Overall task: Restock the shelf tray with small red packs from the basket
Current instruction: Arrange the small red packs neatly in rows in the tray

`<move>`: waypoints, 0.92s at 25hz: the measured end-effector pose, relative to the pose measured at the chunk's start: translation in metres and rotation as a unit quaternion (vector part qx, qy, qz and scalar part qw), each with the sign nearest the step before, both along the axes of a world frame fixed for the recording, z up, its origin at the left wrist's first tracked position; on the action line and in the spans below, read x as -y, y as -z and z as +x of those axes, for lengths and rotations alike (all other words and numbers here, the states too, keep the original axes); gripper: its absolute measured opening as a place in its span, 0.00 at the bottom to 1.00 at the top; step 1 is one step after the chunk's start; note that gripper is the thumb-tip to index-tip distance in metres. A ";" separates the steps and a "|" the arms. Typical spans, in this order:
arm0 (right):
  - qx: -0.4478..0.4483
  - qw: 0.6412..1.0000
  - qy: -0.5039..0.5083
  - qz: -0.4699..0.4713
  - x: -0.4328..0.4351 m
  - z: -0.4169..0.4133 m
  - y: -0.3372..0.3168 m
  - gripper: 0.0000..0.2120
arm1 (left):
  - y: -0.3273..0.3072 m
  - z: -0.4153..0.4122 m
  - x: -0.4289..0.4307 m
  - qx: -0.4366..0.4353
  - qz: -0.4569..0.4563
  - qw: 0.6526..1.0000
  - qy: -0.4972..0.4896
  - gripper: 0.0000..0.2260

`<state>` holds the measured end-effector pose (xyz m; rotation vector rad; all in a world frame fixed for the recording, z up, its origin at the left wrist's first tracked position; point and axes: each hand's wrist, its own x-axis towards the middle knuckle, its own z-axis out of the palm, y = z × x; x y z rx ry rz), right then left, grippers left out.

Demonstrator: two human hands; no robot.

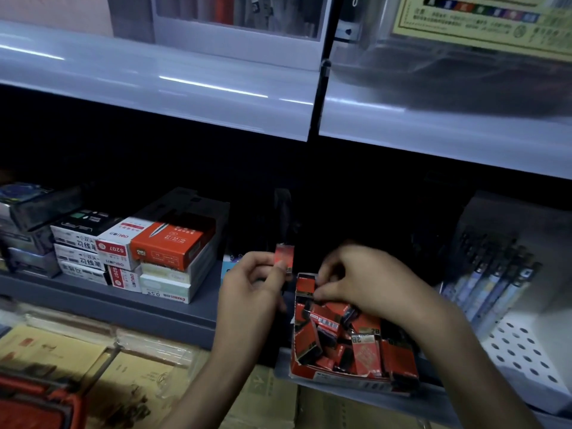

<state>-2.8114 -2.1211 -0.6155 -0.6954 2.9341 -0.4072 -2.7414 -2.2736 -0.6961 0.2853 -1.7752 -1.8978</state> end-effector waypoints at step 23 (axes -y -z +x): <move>0.070 0.987 -0.120 0.082 -0.007 0.001 -0.008 0.10 | -0.007 0.005 -0.012 0.075 -0.025 0.996 -0.041 0.04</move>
